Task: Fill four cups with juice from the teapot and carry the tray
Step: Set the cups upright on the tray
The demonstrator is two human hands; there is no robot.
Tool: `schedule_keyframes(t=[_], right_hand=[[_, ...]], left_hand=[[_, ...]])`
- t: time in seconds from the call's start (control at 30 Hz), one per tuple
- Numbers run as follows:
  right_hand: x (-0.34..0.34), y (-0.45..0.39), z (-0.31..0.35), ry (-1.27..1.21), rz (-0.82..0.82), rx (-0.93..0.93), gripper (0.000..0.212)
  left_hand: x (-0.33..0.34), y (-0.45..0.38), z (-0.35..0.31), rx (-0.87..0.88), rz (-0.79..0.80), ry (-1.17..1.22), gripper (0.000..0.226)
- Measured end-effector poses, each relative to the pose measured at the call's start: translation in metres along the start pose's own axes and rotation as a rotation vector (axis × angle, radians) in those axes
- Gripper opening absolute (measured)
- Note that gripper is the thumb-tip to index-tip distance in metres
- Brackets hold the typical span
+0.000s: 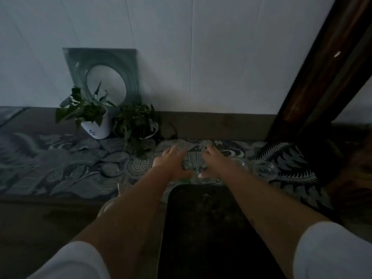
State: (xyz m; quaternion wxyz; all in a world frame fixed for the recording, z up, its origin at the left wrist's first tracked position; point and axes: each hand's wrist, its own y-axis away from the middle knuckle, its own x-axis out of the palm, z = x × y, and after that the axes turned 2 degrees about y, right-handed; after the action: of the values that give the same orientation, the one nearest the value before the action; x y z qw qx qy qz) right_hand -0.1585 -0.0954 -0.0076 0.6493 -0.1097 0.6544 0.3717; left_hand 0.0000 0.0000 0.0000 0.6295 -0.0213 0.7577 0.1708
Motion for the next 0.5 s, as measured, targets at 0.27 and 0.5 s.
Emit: schedule_keyframes(t=[0.27,0.5], right_hand=[[0.029,-0.038,0.004,0.011,0.05,0.096,0.096],[0.042,-0.059,0.002,-0.031,0.072,0.137,0.098]], left_hand=[[0.034,-0.046,0.012,0.011,0.177,-0.011,0.105],[0.058,-0.072,0.019,0.02,0.234,0.103,0.117]])
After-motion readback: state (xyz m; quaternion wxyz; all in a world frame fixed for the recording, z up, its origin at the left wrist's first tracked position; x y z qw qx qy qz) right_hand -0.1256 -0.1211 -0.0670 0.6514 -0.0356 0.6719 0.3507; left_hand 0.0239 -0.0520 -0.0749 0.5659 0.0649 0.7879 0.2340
